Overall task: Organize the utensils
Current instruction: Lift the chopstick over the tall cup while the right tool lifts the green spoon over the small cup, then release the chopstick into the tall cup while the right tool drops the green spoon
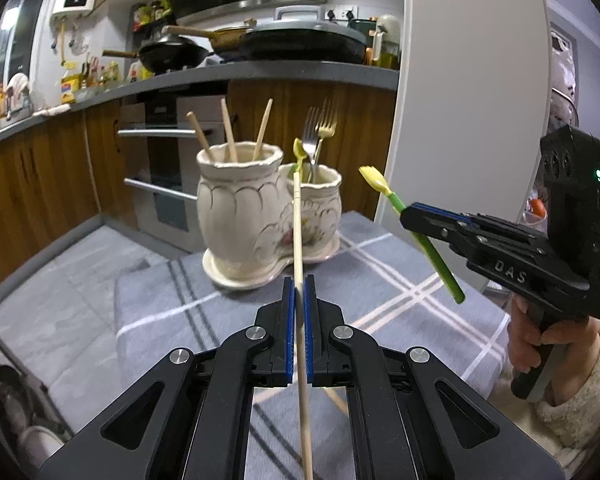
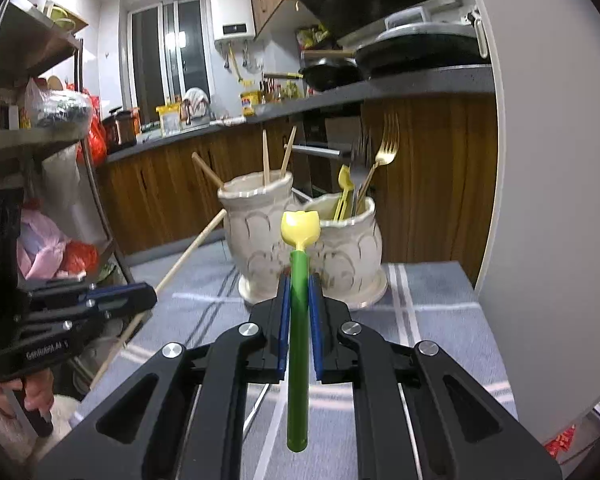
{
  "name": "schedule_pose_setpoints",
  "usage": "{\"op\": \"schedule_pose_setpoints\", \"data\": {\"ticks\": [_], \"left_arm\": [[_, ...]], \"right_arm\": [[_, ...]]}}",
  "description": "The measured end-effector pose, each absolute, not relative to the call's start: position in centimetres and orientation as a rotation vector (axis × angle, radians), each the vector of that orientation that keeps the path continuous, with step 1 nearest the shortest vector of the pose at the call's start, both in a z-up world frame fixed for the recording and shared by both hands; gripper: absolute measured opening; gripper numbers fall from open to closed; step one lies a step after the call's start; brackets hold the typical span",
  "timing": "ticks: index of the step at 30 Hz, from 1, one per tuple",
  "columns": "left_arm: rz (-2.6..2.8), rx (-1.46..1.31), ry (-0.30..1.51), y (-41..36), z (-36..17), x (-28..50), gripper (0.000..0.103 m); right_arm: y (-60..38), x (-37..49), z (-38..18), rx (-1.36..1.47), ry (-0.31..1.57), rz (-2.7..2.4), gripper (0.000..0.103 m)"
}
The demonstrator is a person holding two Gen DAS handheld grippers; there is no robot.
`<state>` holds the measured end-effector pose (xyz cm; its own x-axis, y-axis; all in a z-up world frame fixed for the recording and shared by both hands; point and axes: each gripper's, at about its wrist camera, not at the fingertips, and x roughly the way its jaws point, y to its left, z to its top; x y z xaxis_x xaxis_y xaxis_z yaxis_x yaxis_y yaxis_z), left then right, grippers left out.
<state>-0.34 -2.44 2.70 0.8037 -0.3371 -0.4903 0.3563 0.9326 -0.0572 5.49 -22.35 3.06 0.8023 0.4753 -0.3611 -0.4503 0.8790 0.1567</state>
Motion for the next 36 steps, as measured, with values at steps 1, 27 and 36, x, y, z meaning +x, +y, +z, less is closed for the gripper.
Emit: {"op": "schedule_pose_setpoints", "data": {"ticks": [1,27,36], "left_arm": [[-0.373,0.038,0.514,-2.5,2.8,-0.3,0.005],[-0.372,-0.168,0.166,-1.0,10.4,11.0,0.005],[-0.297,-0.125,0.129,-2.2,10.2,14.7,0.005]], "right_arm": [[-22.3,5.7,3.3,0.068,0.395,0.497,0.009],[-22.1,16.7,8.2,0.244,0.179,0.497,0.009],[-20.5,19.3,7.3,0.215,0.147,0.466,0.009]]}}
